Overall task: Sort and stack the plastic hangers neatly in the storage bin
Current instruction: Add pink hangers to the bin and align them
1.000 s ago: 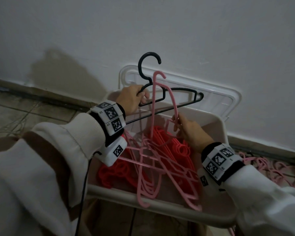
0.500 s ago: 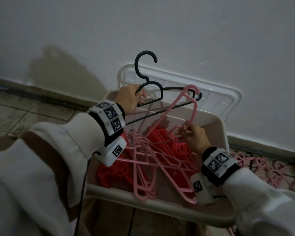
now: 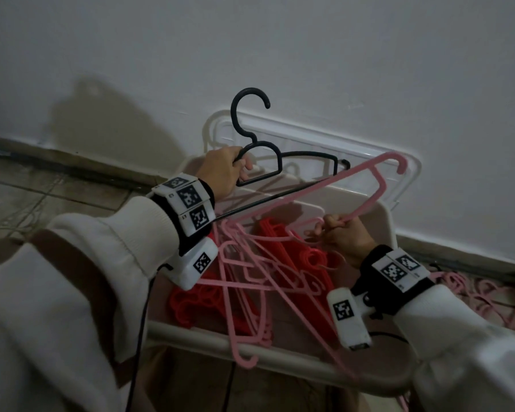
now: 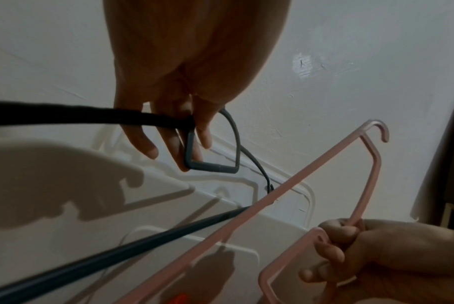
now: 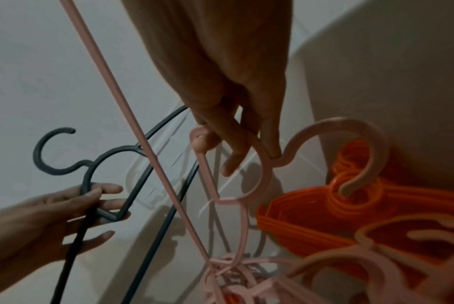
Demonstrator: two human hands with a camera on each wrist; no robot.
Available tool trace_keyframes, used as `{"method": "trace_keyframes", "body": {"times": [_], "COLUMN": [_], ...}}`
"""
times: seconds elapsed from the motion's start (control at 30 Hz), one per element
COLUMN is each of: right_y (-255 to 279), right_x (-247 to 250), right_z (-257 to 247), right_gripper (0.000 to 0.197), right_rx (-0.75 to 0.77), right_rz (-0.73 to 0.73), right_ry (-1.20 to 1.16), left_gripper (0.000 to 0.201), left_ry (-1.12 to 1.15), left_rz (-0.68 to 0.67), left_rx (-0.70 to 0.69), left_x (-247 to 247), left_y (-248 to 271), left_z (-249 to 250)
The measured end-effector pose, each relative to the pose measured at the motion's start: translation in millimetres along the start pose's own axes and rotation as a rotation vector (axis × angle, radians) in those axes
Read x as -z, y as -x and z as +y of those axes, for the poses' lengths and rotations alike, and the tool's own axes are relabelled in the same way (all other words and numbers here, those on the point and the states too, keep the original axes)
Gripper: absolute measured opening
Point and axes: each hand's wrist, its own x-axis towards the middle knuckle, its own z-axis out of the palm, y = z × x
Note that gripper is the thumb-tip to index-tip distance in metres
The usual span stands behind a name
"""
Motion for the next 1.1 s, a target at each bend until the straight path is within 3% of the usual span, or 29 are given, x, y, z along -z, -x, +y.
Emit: {"method": "trace_keyframes", "body": {"times": [0.17,0.27,0.47,0.63,0.87,0.97,1.1], "right_y": [3.1,2.9,2.4,4.0,5.5,-3.6,4.8], "right_x": [1.7,1.2,5.1,2.9,4.0,10.8,5.6], "right_z": [-2.0,-3.3,-18.7,-8.6,-22.7,-14.2,-27.1], "right_gripper": [0.067,0.054,0.058,0.068,0.050,0.025,0.025], "right_rx": [-0.020,0.004,0.161,0.153,0.311,0.339,0.300], "right_rz": [0.079,0.121,0.027,0.086,0.102,0.090,0.061], "right_ry": [-0.091,-0.091,0.029,0.002,0.315,0.513,0.484], "left_gripper": [0.020,0.020,0.021,0.021,0.020,0.019,0.019], "left_ry": [0.044,0.095,0.087,0.065,0.041,0.040,0.063], "left_rz": [0.018,0.016,0.038,0.040,0.044,0.036,0.023], "left_rx": [0.016,0.027,-0.020,-0.035,-0.039,-0.043,-0.023], "left_x": [0.3,0.0,-0.1,-1.0,0.3,0.1,-1.3], "left_y": [-0.9,-1.5,-0.4,0.1,-0.2,0.9,2.0], "left_z": [2.4,2.3,4.7,6.2,2.6,3.7,3.4]}}
